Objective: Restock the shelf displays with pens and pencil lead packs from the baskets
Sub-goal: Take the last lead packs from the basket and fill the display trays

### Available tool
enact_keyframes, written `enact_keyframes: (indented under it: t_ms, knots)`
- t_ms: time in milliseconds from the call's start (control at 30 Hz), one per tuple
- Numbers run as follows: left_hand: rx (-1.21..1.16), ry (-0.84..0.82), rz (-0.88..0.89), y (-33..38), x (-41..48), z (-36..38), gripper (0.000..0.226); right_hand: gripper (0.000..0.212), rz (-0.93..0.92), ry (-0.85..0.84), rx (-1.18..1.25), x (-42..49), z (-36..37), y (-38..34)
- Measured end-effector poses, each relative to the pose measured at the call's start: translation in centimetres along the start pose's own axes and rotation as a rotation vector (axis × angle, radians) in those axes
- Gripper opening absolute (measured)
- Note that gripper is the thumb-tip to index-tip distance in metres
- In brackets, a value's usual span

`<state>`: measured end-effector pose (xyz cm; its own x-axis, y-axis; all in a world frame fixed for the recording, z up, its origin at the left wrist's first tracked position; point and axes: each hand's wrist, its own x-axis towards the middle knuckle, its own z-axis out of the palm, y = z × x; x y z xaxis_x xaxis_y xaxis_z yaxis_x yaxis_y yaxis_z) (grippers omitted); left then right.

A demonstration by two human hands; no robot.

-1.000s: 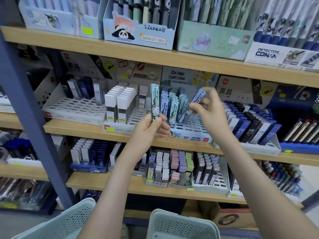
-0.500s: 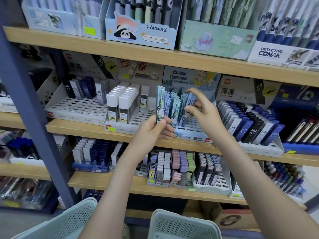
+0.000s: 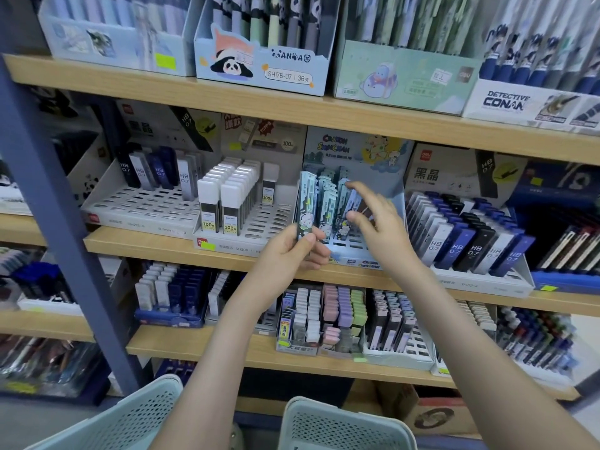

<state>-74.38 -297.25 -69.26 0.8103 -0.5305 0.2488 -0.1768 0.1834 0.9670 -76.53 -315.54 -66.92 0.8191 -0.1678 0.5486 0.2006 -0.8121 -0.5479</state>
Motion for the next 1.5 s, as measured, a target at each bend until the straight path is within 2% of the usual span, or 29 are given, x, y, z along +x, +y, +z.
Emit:
enact_keyframes:
  t_ms: [200, 300, 367, 467, 533, 567, 633, 700, 767, 867, 933, 1033, 1367, 1500]
  knots:
    - [0.008, -0.060, -0.014, -0.2, 0.2, 0.4, 0.018, 0.047, -0.072, -0.054, -0.305, 0.7, -0.2, -0.3]
    - [0.004, -0.113, -0.023, -0.2, 0.1, 0.7, 0.018, 0.050, -0.125, 0.029, -0.338, 0.0, -0.5, -1.4]
    - [0.025, -0.160, -0.025, -0.1, 0.1, 1.0, 0.018, 0.047, -0.121, 0.076, -0.108, -1.1, -0.6, -2.4]
    - [0.051, -0.241, -0.037, 0.2, 0.1, 1.5, 0.020, 0.037, 0.047, -0.052, 0.340, -2.5, -0.7, -4.0]
    - [0.061, -0.247, -0.022, 0.4, 0.1, 1.9, 0.021, 0.036, 0.087, -0.059, 0.542, -2.8, -0.8, -4.4]
    - [0.106, -0.200, 0.020, 0.4, 0.1, 2.1, 0.020, 0.037, 0.084, -0.012, 0.612, -2.8, -1.0, -4.6]
    - [0.273, 0.036, 0.174, 0.2, 0.2, 2.3, 0.015, 0.047, 0.067, 0.132, 0.692, -2.5, -1.6, -4.5]
    - [0.337, 0.352, 0.319, 0.1, 0.3, 2.2, 0.019, 0.051, 0.043, 0.262, 0.610, -2.2, -2.0, -4.0]
    - [0.307, 0.531, 0.340, -0.3, 0.7, 2.0, 0.037, 0.048, 0.009, 0.281, 0.451, -2.0, -1.8, -3.2]
    - [0.353, 0.478, 0.212, -1.1, 1.7, 1.9, 0.067, 0.049, -0.022, 0.198, 0.361, -2.0, -0.8, -2.6]
    - [0.417, 0.414, 0.192, -1.3, 2.2, 2.0, 0.075, 0.048, -0.033, 0.160, 0.355, -2.0, -0.5, -2.3]
    - [0.495, 0.367, 0.209, -1.2, 2.5, 2.3, 0.069, 0.047, -0.053, 0.103, 0.321, -1.7, -0.7, -2.2]
    - [0.645, 0.397, 0.232, -1.5, 3.0, 2.4, 0.070, 0.052, -0.085, 0.065, 0.256, -1.2, -0.6, -1.7]
    - [0.670, 0.414, 0.258, -1.9, 3.3, 2.3, 0.068, 0.051, -0.110, -0.007, 0.166, -1.3, 0.0, -0.9]
